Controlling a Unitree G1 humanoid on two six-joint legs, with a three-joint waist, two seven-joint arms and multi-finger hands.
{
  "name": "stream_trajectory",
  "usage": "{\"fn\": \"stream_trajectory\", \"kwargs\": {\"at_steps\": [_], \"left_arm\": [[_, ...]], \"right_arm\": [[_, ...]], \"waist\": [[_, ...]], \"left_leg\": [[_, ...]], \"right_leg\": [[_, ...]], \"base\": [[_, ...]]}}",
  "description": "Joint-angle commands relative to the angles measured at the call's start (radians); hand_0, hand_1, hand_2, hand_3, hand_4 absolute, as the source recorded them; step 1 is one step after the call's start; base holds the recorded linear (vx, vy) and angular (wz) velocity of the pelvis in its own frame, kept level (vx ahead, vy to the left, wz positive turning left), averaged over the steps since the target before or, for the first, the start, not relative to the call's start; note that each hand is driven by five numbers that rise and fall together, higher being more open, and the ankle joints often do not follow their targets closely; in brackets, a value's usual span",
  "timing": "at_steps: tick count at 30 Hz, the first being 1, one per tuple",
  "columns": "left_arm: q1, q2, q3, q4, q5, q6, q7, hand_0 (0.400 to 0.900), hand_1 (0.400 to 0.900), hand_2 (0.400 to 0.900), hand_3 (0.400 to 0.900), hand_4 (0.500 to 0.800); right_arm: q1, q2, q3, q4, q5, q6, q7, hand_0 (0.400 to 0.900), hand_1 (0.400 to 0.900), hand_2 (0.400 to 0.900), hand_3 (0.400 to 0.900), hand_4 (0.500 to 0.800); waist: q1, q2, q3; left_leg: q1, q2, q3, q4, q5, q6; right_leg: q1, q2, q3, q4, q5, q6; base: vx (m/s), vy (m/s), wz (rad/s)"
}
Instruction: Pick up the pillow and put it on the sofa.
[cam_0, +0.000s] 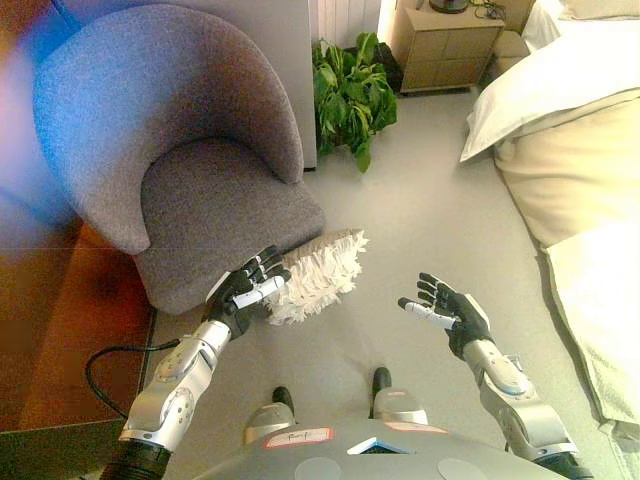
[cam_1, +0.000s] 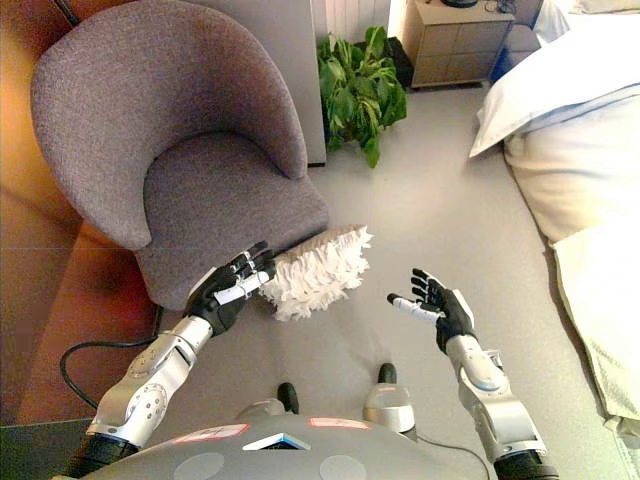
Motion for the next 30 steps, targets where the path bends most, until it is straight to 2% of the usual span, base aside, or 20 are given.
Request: {"fn": "stream_trajectory", "kwargs": {"at_steps": [1, 8, 14, 17, 19, 21, 23, 24, 25, 28, 29, 30], "left_arm": [[-0.067, 0.033, 0.086, -0.029, -0.009, -0.063, -0.001, 0.900, 0.900, 0.900, 0.900, 0.800], [-0.065, 0.037, 0.085, -0.032, -0.021, -0.067, 0.010, 0.900, 0.900, 0.900, 0.900, 0.800], [-0.060, 0.035, 0.092, -0.033, -0.054, -0.072, 0.014, 0.900, 0.900, 0.900, 0.900, 0.800], [-0.043, 0.026, 0.105, -0.042, -0.084, -0.073, 0.019, 0.900, 0.900, 0.900, 0.900, 0.800], [-0.027, 0.022, 0.112, -0.047, -0.100, -0.081, 0.017, 0.900, 0.900, 0.900, 0.900, 0.800], [-0.014, 0.014, 0.119, -0.037, -0.106, -0.084, 0.009, 0.900, 0.900, 0.900, 0.900, 0.800], [-0.004, 0.011, 0.125, -0.036, -0.114, -0.077, 0.002, 0.900, 0.900, 0.900, 0.900, 0.800], [0.011, 0.009, 0.135, -0.039, -0.119, -0.071, -0.011, 0.900, 0.900, 0.900, 0.900, 0.800], [0.018, 0.009, 0.139, -0.043, -0.120, -0.069, -0.017, 0.900, 0.900, 0.900, 0.900, 0.800], [0.062, 0.001, 0.156, -0.060, -0.122, -0.073, -0.046, 0.900, 0.900, 0.900, 0.900, 0.800], [0.062, 0.001, 0.155, -0.060, -0.121, -0.074, -0.046, 0.900, 0.900, 0.900, 0.900, 0.800], [0.067, -0.005, 0.148, -0.055, -0.122, -0.087, -0.046, 0.900, 0.900, 0.900, 0.900, 0.800]], "right_arm": [[-0.055, 0.000, -0.029, -0.096, -0.015, -0.085, -0.022, 0.900, 0.900, 0.900, 0.900, 0.800], [-0.057, -0.006, -0.026, -0.101, -0.005, -0.087, -0.028, 0.900, 0.900, 0.900, 0.900, 0.800], [-0.057, -0.014, -0.023, -0.105, -0.019, -0.102, -0.004, 0.900, 0.900, 0.900, 0.900, 0.800], [-0.057, -0.039, -0.033, -0.114, -0.019, -0.109, 0.022, 0.900, 0.900, 0.900, 0.900, 0.800], [-0.059, -0.053, -0.037, -0.116, -0.019, -0.117, 0.042, 0.900, 0.900, 0.900, 0.900, 0.800], [-0.057, -0.068, -0.040, -0.104, -0.018, -0.132, 0.053, 0.900, 0.900, 0.900, 0.900, 0.800], [-0.053, -0.077, -0.044, -0.099, -0.008, -0.132, 0.052, 0.900, 0.900, 0.900, 0.900, 0.800], [-0.044, -0.080, -0.049, -0.097, -0.004, -0.136, 0.061, 0.900, 0.900, 0.900, 0.900, 0.800], [-0.039, -0.081, -0.052, -0.098, -0.005, -0.138, 0.067, 0.900, 0.900, 0.900, 0.900, 0.800], [-0.007, -0.077, -0.069, -0.119, -0.015, -0.142, 0.090, 0.900, 0.900, 0.900, 0.900, 0.800], [-0.005, -0.077, -0.070, -0.120, -0.015, -0.142, 0.090, 0.900, 0.900, 0.900, 0.900, 0.800], [0.005, -0.073, -0.069, -0.123, -0.023, -0.148, 0.087, 0.900, 0.900, 0.900, 0.900, 0.800]], "waist": [[0.009, -0.044, 0.007], [0.006, -0.043, 0.014], [0.009, -0.048, 0.028], [0.021, -0.057, 0.053], [0.027, -0.065, 0.067], [0.033, -0.081, 0.089], [0.041, -0.089, 0.100], [0.053, -0.090, 0.107], [0.056, -0.089, 0.112], [0.072, -0.059, 0.117], [0.073, -0.060, 0.119], [0.083, -0.043, 0.120]], "left_leg": [[0.031, 0.034, 0.073, 0.014, -0.016, 0.010], [0.029, 0.043, 0.071, 0.018, -0.014, 0.007], [0.007, 0.069, 0.053, 0.066, -0.014, -0.008], [-0.050, 0.115, -0.004, 0.183, 0.038, -0.040], [-0.081, 0.135, -0.032, 0.266, 0.063, -0.046], [-0.147, 0.157, -0.043, 0.421, 0.113, -0.050], [-0.192, 0.147, -0.065, 0.502, 0.119, -0.043], [-0.215, 0.122, -0.076, 0.510, 0.117, -0.033], [-0.219, 0.114, -0.079, 0.507, 0.114, -0.031], [-0.219, 0.100, -0.067, 0.343, 0.142, -0.031], [-0.213, 0.098, -0.065, 0.336, 0.144, -0.031], [-0.229, 0.095, -0.058, 0.247, 0.181, -0.039]], "right_leg": [[0.024, 0.016, 0.015, 0.000, -0.026, 0.024], [0.024, 0.025, 0.019, 0.000, -0.032, 0.017], [0.020, 0.044, 0.035, 0.005, -0.041, -0.004], [0.016, 0.063, 0.056, 0.015, -0.045, -0.029], [0.011, 0.067, 0.065, 0.024, -0.046, -0.043], [0.011, 0.065, 0.069, 0.039, -0.046, -0.066], [0.018, 0.062, 0.068, 0.048, -0.049, -0.076], [0.029, 0.061, 0.070, 0.057, -0.057, -0.077], [0.037, 0.061, 0.071, 0.061, -0.062, -0.075], [0.066, 0.082, 0.074, 0.077, -0.106, -0.065], [0.068, 0.080, 0.075, 0.077, -0.108, -0.064], [0.088, 0.094, 0.076, 0.075, -0.126, -0.061]], "base": [[0.00, -0.034, -0.01], [0.01, -0.042, 0.00], [0.02, -0.097, -0.07], [0.04, -0.116, -0.17], [0.05, -0.118, -0.22], [0.07, -0.125, -0.14], [0.12, -0.056, -0.12], [0.17, 0.027, -0.17], [0.23, 0.068, -0.23], [0.25, 0.115, -0.15], [0.30, 0.150, -0.17], [0.35, 0.151, -0.27]]}}
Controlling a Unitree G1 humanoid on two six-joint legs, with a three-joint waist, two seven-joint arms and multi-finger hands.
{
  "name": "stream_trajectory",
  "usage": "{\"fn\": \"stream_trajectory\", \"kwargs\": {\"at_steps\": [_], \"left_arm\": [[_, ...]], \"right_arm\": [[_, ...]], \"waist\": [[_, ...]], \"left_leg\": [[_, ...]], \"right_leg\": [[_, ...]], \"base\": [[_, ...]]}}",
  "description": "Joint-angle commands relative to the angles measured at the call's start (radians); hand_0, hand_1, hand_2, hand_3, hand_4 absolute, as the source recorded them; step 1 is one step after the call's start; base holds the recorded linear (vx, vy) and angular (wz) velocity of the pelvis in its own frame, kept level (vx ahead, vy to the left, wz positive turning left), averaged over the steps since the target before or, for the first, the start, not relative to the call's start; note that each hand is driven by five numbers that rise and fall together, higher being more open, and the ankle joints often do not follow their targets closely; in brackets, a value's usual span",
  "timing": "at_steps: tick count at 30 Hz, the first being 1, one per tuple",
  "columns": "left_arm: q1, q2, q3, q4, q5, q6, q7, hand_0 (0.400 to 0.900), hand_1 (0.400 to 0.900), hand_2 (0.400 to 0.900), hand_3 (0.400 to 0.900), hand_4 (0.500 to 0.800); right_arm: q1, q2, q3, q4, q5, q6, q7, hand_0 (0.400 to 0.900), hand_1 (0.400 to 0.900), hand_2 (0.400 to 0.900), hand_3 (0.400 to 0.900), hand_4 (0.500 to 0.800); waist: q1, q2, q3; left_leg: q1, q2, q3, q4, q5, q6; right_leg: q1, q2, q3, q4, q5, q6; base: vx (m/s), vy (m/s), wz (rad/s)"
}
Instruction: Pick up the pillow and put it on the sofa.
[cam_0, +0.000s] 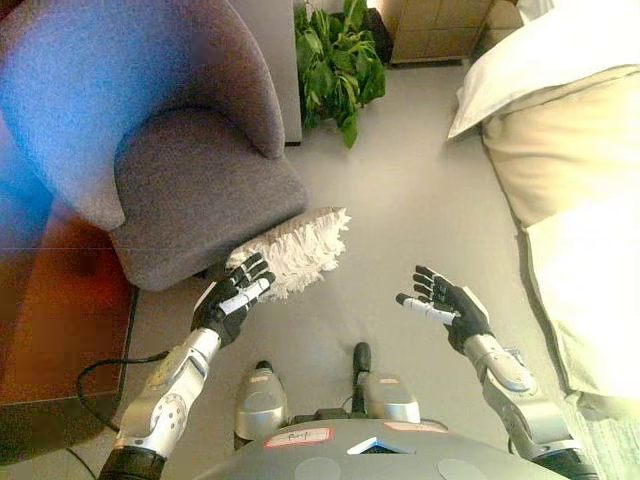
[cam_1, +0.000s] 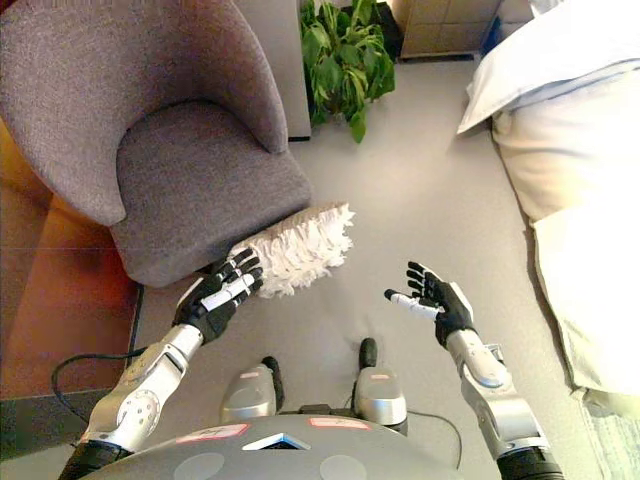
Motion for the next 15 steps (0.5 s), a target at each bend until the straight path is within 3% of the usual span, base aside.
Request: {"fn": "stream_trajectory", "kwargs": {"at_steps": [1, 4, 7, 9, 11, 12, 15], "left_arm": [[0.009, 0.035, 0.089, -0.075, -0.030, -0.095, -0.045, 0.900, 0.900, 0.900, 0.900, 0.800], [0.038, 0.027, 0.084, -0.075, -0.028, -0.116, -0.066, 0.900, 0.900, 0.900, 0.900, 0.800], [0.059, 0.019, 0.080, -0.081, -0.027, -0.129, -0.079, 0.900, 0.900, 0.900, 0.900, 0.800], [0.059, 0.025, 0.083, -0.076, -0.030, -0.129, -0.064, 0.900, 0.900, 0.900, 0.900, 0.800], [0.056, 0.035, 0.082, -0.073, -0.036, -0.126, -0.066, 0.900, 0.900, 0.900, 0.900, 0.800], [0.043, 0.051, 0.085, -0.069, -0.031, -0.125, -0.071, 0.900, 0.900, 0.900, 0.900, 0.800], [0.002, 0.070, 0.082, -0.063, -0.032, -0.118, -0.078, 0.900, 0.900, 0.900, 0.900, 0.800]], "right_arm": [[0.002, 0.024, -0.054, -0.079, -0.021, -0.100, 0.017, 0.900, 0.900, 0.900, 0.900, 0.800], [0.019, 0.016, -0.057, -0.071, -0.017, -0.114, 0.022, 0.900, 0.900, 0.900, 0.900, 0.800], [0.021, 0.008, -0.056, -0.067, -0.009, -0.124, 0.024, 0.900, 0.900, 0.900, 0.900, 0.800], [0.013, 0.007, -0.058, -0.074, -0.002, -0.119, 0.035, 0.900, 0.900, 0.900, 0.900, 0.800], [0.018, 0.010, -0.063, -0.082, 0.006, -0.108, 0.031, 0.900, 0.900, 0.900, 0.900, 0.800], [0.016, 0.020, -0.070, -0.091, 0.029, -0.084, 0.041, 0.900, 0.900, 0.900, 0.900, 0.800], [-0.006, 0.052, -0.059, -0.090, 0.018, -0.074, 0.048, 0.900, 0.900, 0.900, 0.900, 0.800]], "waist": [[0.042, -0.078, -0.021], [0.081, -0.072, -0.009], [0.109, -0.075, 0.001], [0.102, -0.084, -0.006], [0.093, -0.097, -0.009], [0.095, -0.104, -0.023], [0.108, -0.126, -0.048]], "left_leg": [[-0.136, -0.054, -0.014, -0.070, 0.288, -0.062], [-0.202, -0.065, -0.027, -0.152, 0.350, -0.077], [-0.249, -0.062, -0.005, -0.170, 0.357, -0.081], [-0.233, -0.047, 0.070, -0.148, 0.275, -0.051], [-0.221, -0.056, 0.082, -0.129, 0.230, -0.043], [-0.213, -0.053, 0.087, -0.091, 0.192, -0.016], [-0.184, -0.087, 0.110, -0.088, 0.156, 0.042]], "right_leg": [[0.218, 0.007, 0.012, -0.156, -0.039, 0.026], [0.290, 0.021, 0.034, -0.171, -0.067, 0.022], [0.338, 0.012, 0.034, -0.159, -0.108, 0.019], [0.343, -0.017, 0.013, -0.121, -0.129, 0.037], [0.354, -0.038, 0.005, -0.093, -0.156, 0.047], [0.366, -0.063, -0.012, -0.047, -0.172, 0.073], [0.341, -0.112, -0.041, 0.042, -0.093, 0.130]], "base": [[0.50, 0.199, -0.40], [0.41, 0.130, -0.38], [0.48, 0.172, -0.43], [0.38, 0.162, -0.24], [0.38, 0.131, -0.01], [0.53, 0.227, -0.11], [0.36, 0.210, -0.05]]}}
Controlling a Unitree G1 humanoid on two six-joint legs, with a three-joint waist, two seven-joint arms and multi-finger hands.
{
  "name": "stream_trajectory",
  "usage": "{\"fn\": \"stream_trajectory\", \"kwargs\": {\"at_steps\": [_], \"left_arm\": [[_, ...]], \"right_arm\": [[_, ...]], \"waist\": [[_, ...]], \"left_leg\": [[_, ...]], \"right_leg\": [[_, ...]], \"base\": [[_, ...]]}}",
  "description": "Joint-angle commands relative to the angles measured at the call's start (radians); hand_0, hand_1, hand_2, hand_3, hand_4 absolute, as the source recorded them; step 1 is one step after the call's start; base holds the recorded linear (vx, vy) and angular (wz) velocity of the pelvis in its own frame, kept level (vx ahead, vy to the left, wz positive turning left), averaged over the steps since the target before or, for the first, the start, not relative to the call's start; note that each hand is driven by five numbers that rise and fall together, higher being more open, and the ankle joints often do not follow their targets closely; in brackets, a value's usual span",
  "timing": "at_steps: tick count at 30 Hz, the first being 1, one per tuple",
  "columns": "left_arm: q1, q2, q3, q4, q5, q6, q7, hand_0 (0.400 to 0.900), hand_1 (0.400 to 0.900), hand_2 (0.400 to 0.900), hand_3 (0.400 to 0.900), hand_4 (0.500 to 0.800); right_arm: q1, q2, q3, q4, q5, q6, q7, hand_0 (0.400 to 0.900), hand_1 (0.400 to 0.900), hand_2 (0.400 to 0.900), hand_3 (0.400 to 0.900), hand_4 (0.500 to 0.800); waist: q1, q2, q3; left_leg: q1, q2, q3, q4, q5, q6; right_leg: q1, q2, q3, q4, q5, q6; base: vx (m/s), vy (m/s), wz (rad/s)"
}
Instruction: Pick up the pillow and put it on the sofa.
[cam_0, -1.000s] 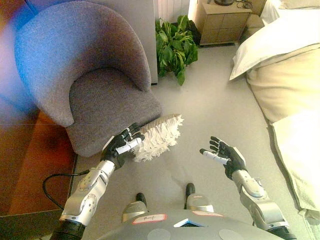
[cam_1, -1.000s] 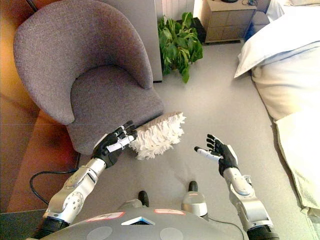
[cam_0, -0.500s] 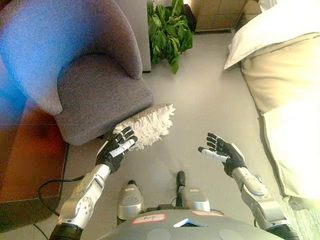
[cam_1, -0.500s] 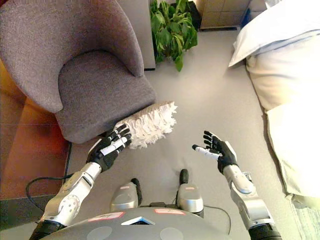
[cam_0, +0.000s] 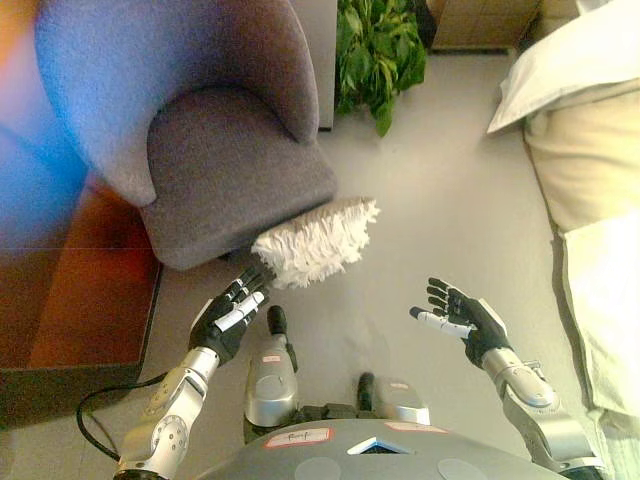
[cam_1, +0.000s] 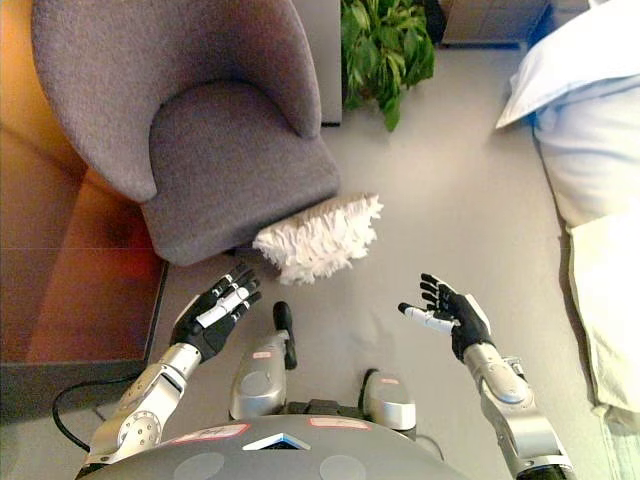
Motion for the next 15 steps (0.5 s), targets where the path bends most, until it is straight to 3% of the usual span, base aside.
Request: {"fn": "stream_trajectory", "kwargs": {"at_steps": [1, 4, 7, 11, 15], "left_arm": [[-0.072, 0.093, 0.042, -0.098, -0.026, -0.070, -0.032, 0.900, 0.900, 0.900, 0.900, 0.800], [-0.089, 0.112, 0.030, -0.095, -0.010, -0.060, -0.027, 0.900, 0.900, 0.900, 0.900, 0.800], [-0.090, 0.108, 0.030, -0.088, 0.029, -0.055, -0.035, 0.900, 0.900, 0.900, 0.900, 0.800], [-0.104, 0.109, 0.038, -0.095, 0.025, -0.016, -0.045, 0.900, 0.900, 0.900, 0.900, 0.800], [-0.127, 0.129, 0.012, -0.080, 0.014, -0.018, -0.047, 0.900, 0.900, 0.900, 0.900, 0.800]], "right_arm": [[-0.069, 0.033, -0.009, -0.114, 0.027, -0.050, -0.003, 0.900, 0.900, 0.900, 0.900, 0.800], [-0.074, 0.050, 0.004, -0.129, 0.037, -0.036, -0.044, 0.900, 0.900, 0.900, 0.900, 0.800], [-0.061, 0.078, 0.027, -0.135, 0.018, -0.044, -0.067, 0.900, 0.900, 0.900, 0.900, 0.800], [-0.059, 0.096, 0.042, -0.115, 0.002, -0.068, -0.087, 0.900, 0.900, 0.900, 0.900, 0.800], [-0.048, 0.081, 0.019, -0.108, 0.020, -0.113, -0.099, 0.900, 0.900, 0.900, 0.900, 0.800]], "waist": [[-0.001, -0.076, -0.083], [0.000, -0.081, -0.106], [-0.013, -0.041, -0.118], [-0.039, -0.022, -0.119], [-0.080, -0.022, -0.109]], "left_leg": [[-0.027, -0.051, 0.012, -0.059, 0.120, 0.062], [0.012, -0.107, -0.012, -0.085, 0.087, 0.096], [0.087, -0.133, -0.035, -0.106, 0.041, 0.126], [0.156, -0.147, -0.040, -0.132, 0.035, 0.117], [0.198, -0.151, -0.051, -0.135, 0.015, 0.108]], "right_leg": [[0.128, -0.088, -0.153, 0.019, 0.221, 0.115], [0.056, -0.107, -0.130, 0.213, 0.329, 0.142], [-0.126, -0.148, -0.129, 0.480, 0.368, 0.124], [-0.199, -0.132, -0.167, 0.392, 0.314, 0.088], [-0.212, -0.128, -0.165, 0.227, 0.371, 0.097]], "base": [[0.34, 0.212, 0.09], [0.27, 0.197, 0.13], [0.27, 0.262, 0.14], [0.19, 0.063, 0.25], [0.16, -0.066, 0.42]]}}
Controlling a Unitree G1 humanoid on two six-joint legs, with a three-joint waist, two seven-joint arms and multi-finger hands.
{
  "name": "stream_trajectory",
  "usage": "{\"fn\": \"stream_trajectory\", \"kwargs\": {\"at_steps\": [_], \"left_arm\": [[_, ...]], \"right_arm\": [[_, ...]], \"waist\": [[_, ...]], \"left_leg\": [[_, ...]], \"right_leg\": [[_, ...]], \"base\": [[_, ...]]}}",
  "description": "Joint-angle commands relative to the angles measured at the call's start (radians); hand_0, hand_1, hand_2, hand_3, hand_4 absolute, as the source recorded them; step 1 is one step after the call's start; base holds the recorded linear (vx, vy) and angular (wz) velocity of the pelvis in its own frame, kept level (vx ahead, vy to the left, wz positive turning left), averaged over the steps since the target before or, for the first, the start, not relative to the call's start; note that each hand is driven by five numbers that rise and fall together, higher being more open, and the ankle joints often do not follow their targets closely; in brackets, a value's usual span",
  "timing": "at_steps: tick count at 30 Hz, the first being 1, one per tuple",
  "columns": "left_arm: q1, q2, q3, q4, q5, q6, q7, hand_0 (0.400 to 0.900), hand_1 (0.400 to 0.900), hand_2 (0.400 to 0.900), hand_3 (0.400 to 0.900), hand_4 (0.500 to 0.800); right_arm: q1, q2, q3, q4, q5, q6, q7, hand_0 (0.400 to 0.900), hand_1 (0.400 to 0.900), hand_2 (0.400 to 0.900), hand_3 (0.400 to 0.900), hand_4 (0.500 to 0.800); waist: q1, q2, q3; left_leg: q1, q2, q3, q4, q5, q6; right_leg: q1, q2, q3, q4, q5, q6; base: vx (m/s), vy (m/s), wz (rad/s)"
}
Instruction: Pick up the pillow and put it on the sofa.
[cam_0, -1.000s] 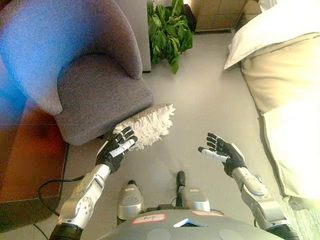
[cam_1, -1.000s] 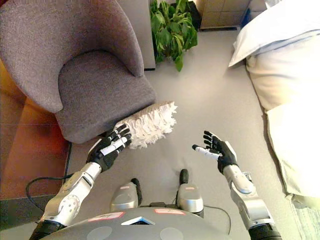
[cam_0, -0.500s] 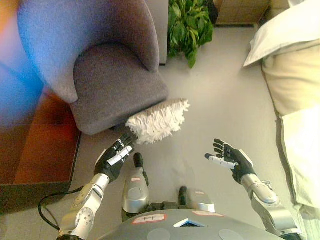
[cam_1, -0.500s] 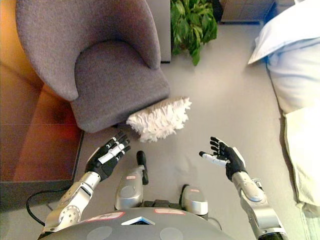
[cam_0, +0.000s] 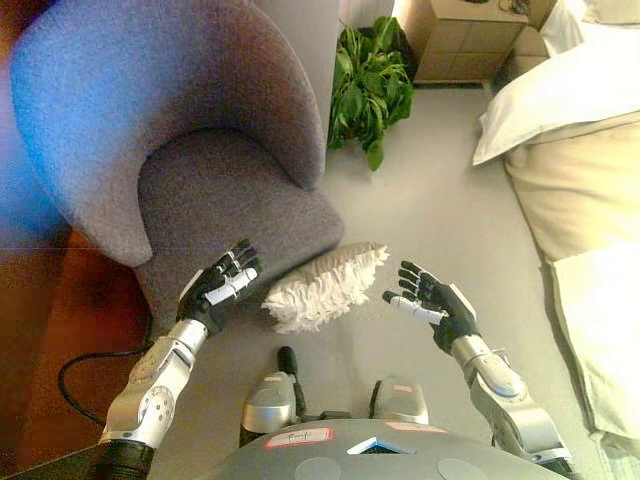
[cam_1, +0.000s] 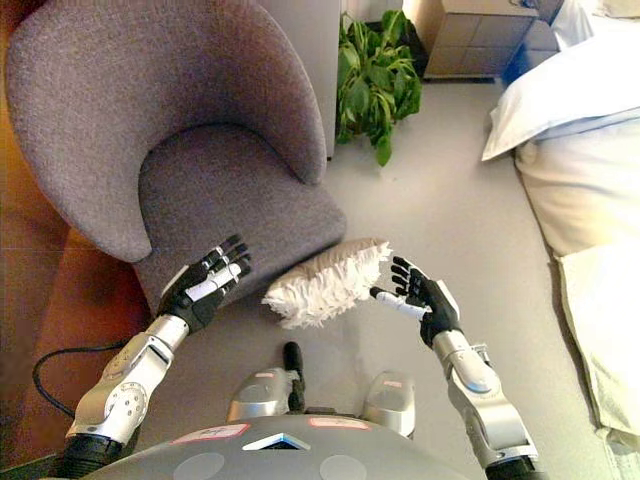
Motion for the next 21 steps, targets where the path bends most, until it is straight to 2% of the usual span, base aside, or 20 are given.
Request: {"fn": "stream_trajectory", "kwargs": {"at_steps": [1, 4, 5, 11, 12, 13, 15, 18, 21], "left_arm": [[-0.024, 0.049, -0.005, -0.084, -0.007, -0.055, -0.039, 0.900, 0.900, 0.900, 0.900, 0.800], [-0.030, 0.052, -0.024, -0.079, -0.010, -0.066, -0.024, 0.900, 0.900, 0.900, 0.900, 0.800], [-0.035, 0.051, -0.029, -0.086, -0.008, -0.056, -0.017, 0.900, 0.900, 0.900, 0.900, 0.800], [-0.042, 0.058, -0.041, -0.111, 0.015, -0.025, -0.023, 0.900, 0.900, 0.900, 0.900, 0.800], [-0.040, 0.062, -0.036, -0.113, 0.018, -0.023, -0.028, 0.900, 0.900, 0.900, 0.900, 0.800], [-0.042, 0.068, -0.030, -0.098, 0.017, -0.029, -0.030, 0.900, 0.900, 0.900, 0.900, 0.800], [-0.048, 0.060, -0.030, -0.092, 0.003, -0.023, -0.014, 0.900, 0.900, 0.900, 0.900, 0.800], [-0.029, 0.052, -0.017, -0.085, 0.016, -0.027, -0.034, 0.900, 0.900, 0.900, 0.900, 0.800], [-0.011, 0.050, 0.006, -0.096, 0.007, -0.023, -0.018, 0.900, 0.900, 0.900, 0.900, 0.800]], "right_arm": [[-0.015, -0.027, -0.070, -0.041, 0.018, -0.123, -0.032, 0.900, 0.900, 0.900, 0.900, 0.800], [-0.015, -0.036, -0.079, -0.046, 0.024, -0.122, -0.036, 0.900, 0.900, 0.900, 0.900, 0.800], [-0.017, -0.036, -0.081, -0.051, 0.027, -0.113, -0.043, 0.900, 0.900, 0.900, 0.900, 0.800], [-0.012, -0.044, -0.095, -0.055, 0.000, -0.105, -0.047, 0.900, 0.900, 0.900, 0.900, 0.800], [-0.012, -0.048, -0.098, -0.056, -0.004, -0.104, -0.047, 0.900, 0.900, 0.900, 0.900, 0.800], [-0.013, -0.060, -0.105, -0.044, -0.018, -0.106, -0.039, 0.900, 0.900, 0.900, 0.900, 0.800], [-0.022, -0.077, -0.110, -0.031, -0.007, -0.098, -0.038, 0.900, 0.900, 0.900, 0.900, 0.800], [-0.031, -0.101, -0.109, -0.023, -0.074, -0.091, -0.016, 0.900, 0.900, 0.900, 0.900, 0.800], [-0.034, -0.138, -0.105, -0.037, -0.172, -0.087, -0.002, 0.900, 0.900, 0.900, 0.900, 0.800]], "waist": [[-0.026, -0.018, -0.038], [-0.049, -0.028, -0.037], [-0.060, -0.037, -0.036], [-0.112, -0.064, -0.032], [-0.116, -0.066, -0.030], [-0.114, -0.065, -0.036], [-0.116, -0.066, -0.047], [-0.116, -0.057, -0.066], [-0.114, -0.046, -0.075]], "left_leg": [[-0.001, -0.017, -0.021, 0.033, -0.062, -0.016], [0.011, -0.012, -0.013, 0.048, -0.077, -0.021], [0.017, -0.010, -0.013, 0.057, -0.088, -0.025], [0.063, -0.015, -0.072, 0.075, -0.161, -0.045], [0.068, -0.010, -0.078, 0.078, -0.168, -0.047], [0.078, 0.007, -0.076, 0.069, -0.167, -0.050], [0.100, 0.031, -0.069, 0.057, -0.156, -0.072], [0.146, 0.066, -0.051, 0.025, -0.144, -0.095], [0.167, 0.094, -0.051, 0.017, -0.132, -0.111]], "right_leg": [[0.016, 0.033, 0.016, -0.144, 0.226, 0.003], [0.006, 0.029, 0.046, -0.199, 0.257, 0.012], [-0.005, 0.031, 0.068, -0.237, 0.268, 0.014], [-0.048, -0.007, 0.169, -0.510, 0.367, 0.044], [-0.051, -0.011, 0.171, -0.522, 0.378, 0.048], [-0.031, -0.011, 0.145, -0.572, 0.357, 0.056], [0.003, -0.009, 0.123, -0.609, 0.370, 0.056], [0.032, 0.010, 0.114, -0.624, 0.340, 0.054], [0.046, 0.036, 0.113, -0.628, 0.311, 0.049]], "base": [[0.18, -0.088, 0.45], [0.18, -0.091, 0.41], [0.23, -0.150, 0.57], [0.26, -0.220, 0.70], [0.22, -0.236, 0.53], [0.20, -0.218, 0.40], [0.21, -0.207, 0.28], [0.20, -0.160, 0.11], [0.14, -0.157, 0.01]]}}
